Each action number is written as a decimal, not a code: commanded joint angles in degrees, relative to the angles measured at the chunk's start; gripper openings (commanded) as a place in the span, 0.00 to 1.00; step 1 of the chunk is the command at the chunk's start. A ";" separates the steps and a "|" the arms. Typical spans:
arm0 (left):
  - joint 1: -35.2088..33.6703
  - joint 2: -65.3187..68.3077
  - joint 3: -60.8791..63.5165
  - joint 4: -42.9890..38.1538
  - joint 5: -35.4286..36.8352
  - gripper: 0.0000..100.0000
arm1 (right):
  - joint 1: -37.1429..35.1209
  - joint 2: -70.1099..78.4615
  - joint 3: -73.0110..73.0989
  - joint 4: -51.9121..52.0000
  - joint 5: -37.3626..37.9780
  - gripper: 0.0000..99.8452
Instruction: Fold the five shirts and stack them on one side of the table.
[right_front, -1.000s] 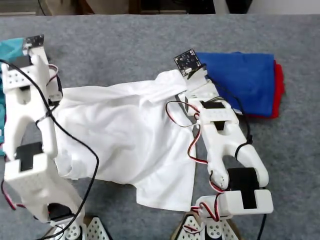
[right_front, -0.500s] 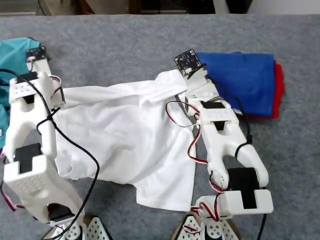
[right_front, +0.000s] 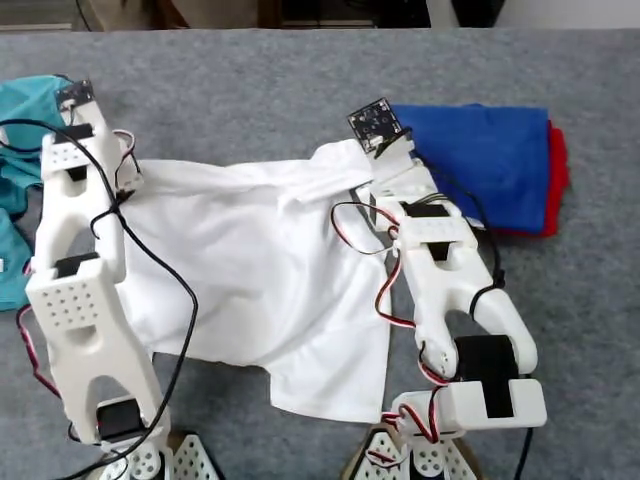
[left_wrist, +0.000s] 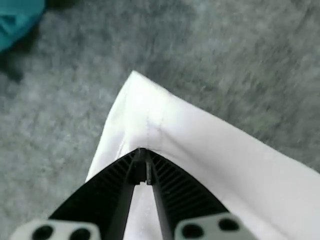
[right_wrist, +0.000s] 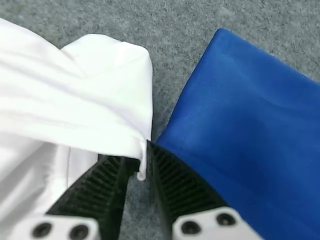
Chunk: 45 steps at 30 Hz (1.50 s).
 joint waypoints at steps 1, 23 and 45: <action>0.35 0.40 -11.96 4.22 0.62 0.02 | -0.13 -0.13 -2.59 -0.26 0.53 0.00; 3.25 6.90 -26.20 17.32 0.35 0.02 | -0.31 -0.13 -2.59 -0.26 0.53 0.00; 3.08 22.90 -44.84 -9.67 0.70 0.02 | -0.31 -0.13 -2.59 -0.26 0.53 0.00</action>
